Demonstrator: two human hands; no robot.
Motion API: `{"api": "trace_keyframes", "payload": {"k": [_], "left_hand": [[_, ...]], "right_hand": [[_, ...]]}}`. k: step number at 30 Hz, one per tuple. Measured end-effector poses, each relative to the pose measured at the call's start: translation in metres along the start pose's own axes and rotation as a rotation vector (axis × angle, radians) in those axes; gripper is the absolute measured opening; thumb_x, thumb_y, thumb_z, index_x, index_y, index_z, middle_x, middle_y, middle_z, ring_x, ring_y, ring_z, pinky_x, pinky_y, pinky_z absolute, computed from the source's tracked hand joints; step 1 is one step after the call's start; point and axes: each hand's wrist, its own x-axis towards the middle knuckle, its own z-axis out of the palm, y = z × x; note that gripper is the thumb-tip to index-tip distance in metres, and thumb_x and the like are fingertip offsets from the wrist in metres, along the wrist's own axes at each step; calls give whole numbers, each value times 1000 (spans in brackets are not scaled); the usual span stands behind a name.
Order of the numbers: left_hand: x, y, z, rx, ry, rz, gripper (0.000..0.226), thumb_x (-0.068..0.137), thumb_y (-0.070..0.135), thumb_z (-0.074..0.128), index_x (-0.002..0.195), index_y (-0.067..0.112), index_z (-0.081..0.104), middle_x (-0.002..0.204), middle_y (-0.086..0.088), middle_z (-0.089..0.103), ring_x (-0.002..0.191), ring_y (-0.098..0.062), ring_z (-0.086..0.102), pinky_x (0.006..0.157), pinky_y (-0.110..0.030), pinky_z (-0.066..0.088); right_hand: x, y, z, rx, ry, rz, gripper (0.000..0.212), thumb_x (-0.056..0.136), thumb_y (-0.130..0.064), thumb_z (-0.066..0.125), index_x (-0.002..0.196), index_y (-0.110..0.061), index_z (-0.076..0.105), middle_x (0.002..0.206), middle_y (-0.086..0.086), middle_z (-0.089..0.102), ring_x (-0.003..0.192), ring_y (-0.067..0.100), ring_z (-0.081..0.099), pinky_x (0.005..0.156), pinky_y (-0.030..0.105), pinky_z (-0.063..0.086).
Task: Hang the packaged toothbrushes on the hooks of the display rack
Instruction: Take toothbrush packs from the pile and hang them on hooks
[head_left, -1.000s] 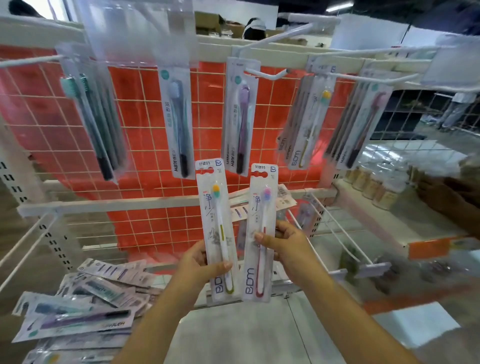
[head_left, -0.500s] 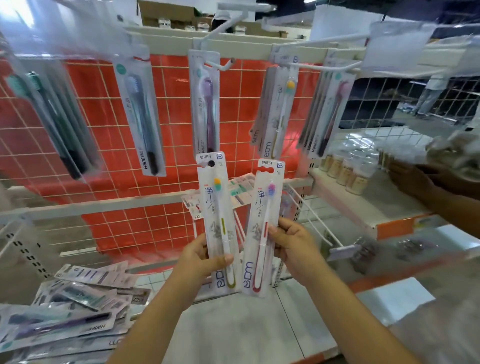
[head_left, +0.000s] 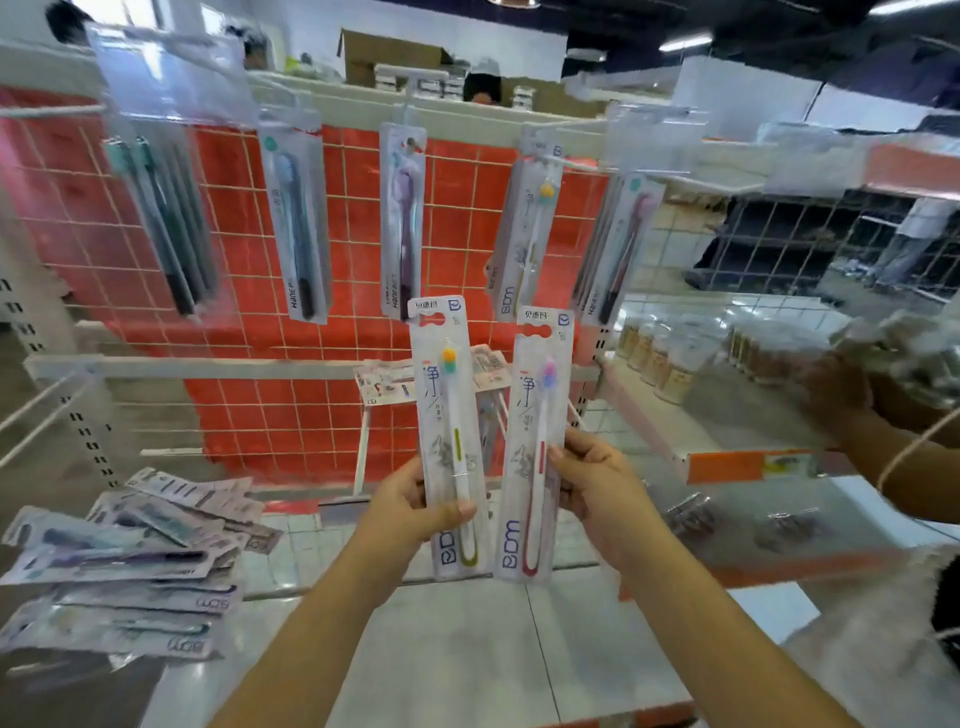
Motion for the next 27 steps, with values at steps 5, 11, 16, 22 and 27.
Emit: {"api": "trace_keyframes", "payload": {"k": [5,11,16,22,27], "left_hand": [[-28,0,18,26,26,-7,38,76,-2,67,108,16,60,99,-6,73,94,-26,69,84,-44,54],[-53,2,37,23,74,7,38,77,-2,66,107,19,60,94,-4,73,90,-24,69,77,-39,56],[-77,-1,46,-28,132,28,37,77,-5,63,109,13,60,92,-7,74,86,-26,70,72,-37,58],[-107,-16,51,-29,185,23,46,63,1,75,105,8,61,91,-10,74,85,-31,70,70,-41,59],[-129,-37,62,-81,217,-50,42,68,-1,67,107,13,61,99,-12,71,92,-31,68,80,-46,54]], "right_hand": [[-31,-5,-17,-11,-16,-2,28,95,-4,45,99,-22,65,90,0,73,78,16,69,63,28,55],[-60,-7,-39,18,-2,-5,24,95,-5,47,96,-19,66,78,-3,73,68,12,67,58,24,54],[-81,-2,-64,43,52,-1,25,95,-4,47,99,-18,66,75,-3,72,66,13,64,55,25,53],[-105,11,-88,65,59,15,25,95,-5,46,107,-15,65,82,2,71,69,16,64,60,28,55],[-122,27,-100,93,87,90,23,94,-3,47,102,-13,66,74,0,71,64,15,64,55,28,54]]}}
